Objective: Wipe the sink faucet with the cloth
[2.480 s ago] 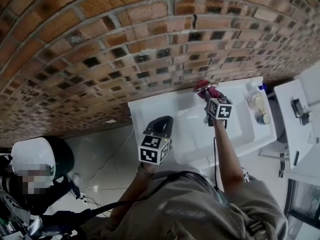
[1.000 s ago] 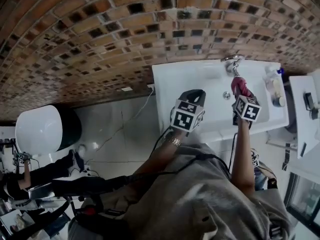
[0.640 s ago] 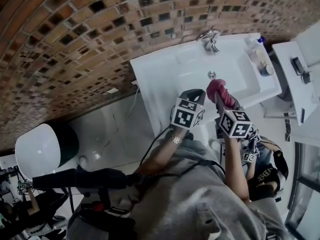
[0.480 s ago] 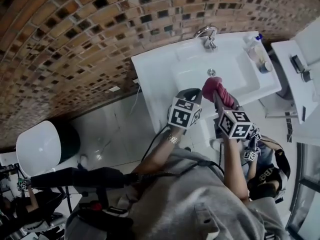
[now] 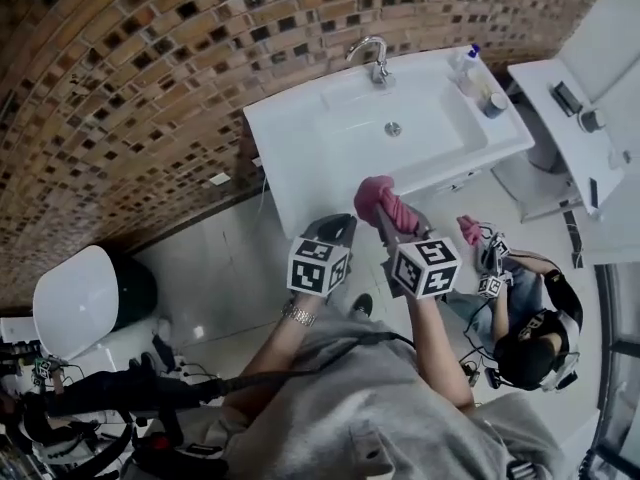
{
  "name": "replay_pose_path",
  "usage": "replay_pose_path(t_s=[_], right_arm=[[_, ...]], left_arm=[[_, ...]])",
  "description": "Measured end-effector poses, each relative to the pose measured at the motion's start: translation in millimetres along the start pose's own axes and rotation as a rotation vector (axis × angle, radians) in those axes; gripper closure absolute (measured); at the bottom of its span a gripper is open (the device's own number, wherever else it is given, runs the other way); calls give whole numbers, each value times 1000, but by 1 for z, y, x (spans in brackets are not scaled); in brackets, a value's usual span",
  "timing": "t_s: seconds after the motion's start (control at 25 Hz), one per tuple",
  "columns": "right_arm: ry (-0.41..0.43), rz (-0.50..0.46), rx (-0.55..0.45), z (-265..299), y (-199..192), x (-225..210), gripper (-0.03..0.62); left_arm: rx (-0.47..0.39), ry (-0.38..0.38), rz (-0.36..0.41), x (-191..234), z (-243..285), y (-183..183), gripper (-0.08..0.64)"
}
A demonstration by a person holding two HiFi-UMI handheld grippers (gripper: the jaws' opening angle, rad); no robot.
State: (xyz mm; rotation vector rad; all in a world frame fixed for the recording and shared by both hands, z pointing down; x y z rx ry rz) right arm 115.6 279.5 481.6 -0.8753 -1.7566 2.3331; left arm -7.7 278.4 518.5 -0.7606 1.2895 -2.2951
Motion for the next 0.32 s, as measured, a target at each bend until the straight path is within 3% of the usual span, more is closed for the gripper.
replay_pose_path(t_s=[0.16, 0.32], right_arm=[[53, 28, -52, -20, 11, 19, 555], [35, -57, -62, -40, 21, 22, 555]], left_arm=[[-77, -34, -15, -8, -19, 21, 490], [-155, -155, -89, -26, -26, 36, 383]])
Point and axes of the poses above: the fingertips, and each gripper's own axes: z forward along the fingers, x to its left, y out of its top, the point moved 6 cm from there along -z, backward along the fingers, and after that the axes turned 9 degrees about -x, right-handed, at the moved point
